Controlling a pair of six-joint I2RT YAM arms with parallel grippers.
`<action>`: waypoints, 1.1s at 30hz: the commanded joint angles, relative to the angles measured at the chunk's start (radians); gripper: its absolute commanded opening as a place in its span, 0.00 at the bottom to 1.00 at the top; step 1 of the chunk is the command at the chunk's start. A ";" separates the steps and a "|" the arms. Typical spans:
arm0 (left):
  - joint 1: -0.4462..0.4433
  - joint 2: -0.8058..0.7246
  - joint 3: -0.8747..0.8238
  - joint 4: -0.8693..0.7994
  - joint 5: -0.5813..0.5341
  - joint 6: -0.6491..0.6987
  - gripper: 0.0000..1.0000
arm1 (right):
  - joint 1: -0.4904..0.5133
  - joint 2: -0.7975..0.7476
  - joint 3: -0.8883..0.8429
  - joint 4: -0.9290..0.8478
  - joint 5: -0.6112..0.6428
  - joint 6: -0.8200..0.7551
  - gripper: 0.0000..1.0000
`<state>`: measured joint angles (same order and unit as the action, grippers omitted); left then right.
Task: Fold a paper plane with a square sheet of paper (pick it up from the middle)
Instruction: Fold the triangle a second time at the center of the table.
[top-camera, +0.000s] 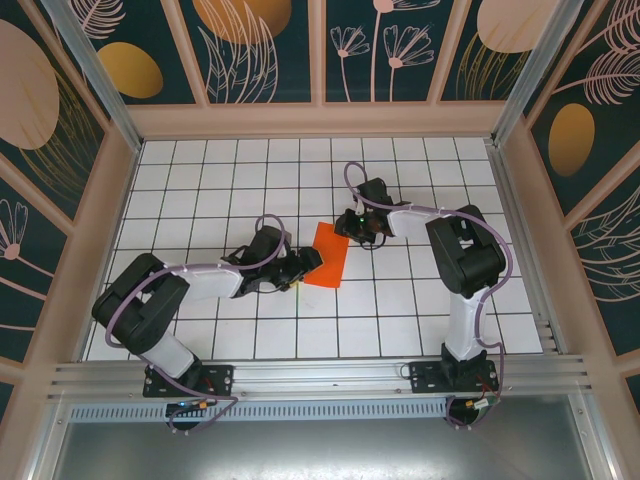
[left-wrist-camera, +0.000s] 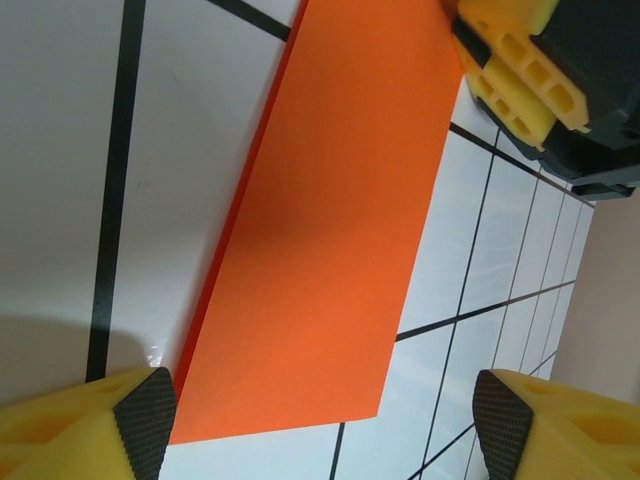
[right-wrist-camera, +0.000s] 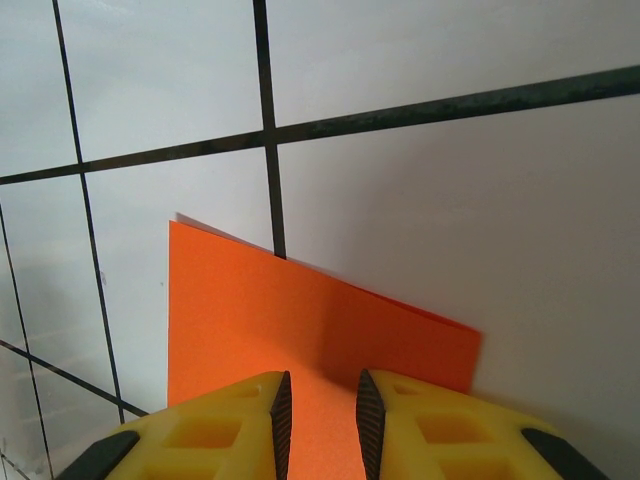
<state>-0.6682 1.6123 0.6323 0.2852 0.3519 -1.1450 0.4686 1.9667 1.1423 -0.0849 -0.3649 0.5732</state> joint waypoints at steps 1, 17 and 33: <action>-0.006 0.018 0.024 -0.043 -0.010 0.010 0.80 | -0.004 0.029 -0.045 -0.036 0.027 -0.026 0.29; -0.008 -0.013 0.002 0.037 0.038 0.018 0.70 | -0.009 0.019 -0.058 -0.014 -0.006 -0.031 0.28; 0.047 0.043 0.012 0.179 0.124 0.213 0.68 | -0.014 0.015 -0.027 0.036 -0.200 -0.178 0.28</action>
<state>-0.6415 1.6264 0.6167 0.4232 0.4393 -1.0077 0.4515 1.9648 1.1095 -0.0303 -0.5087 0.4576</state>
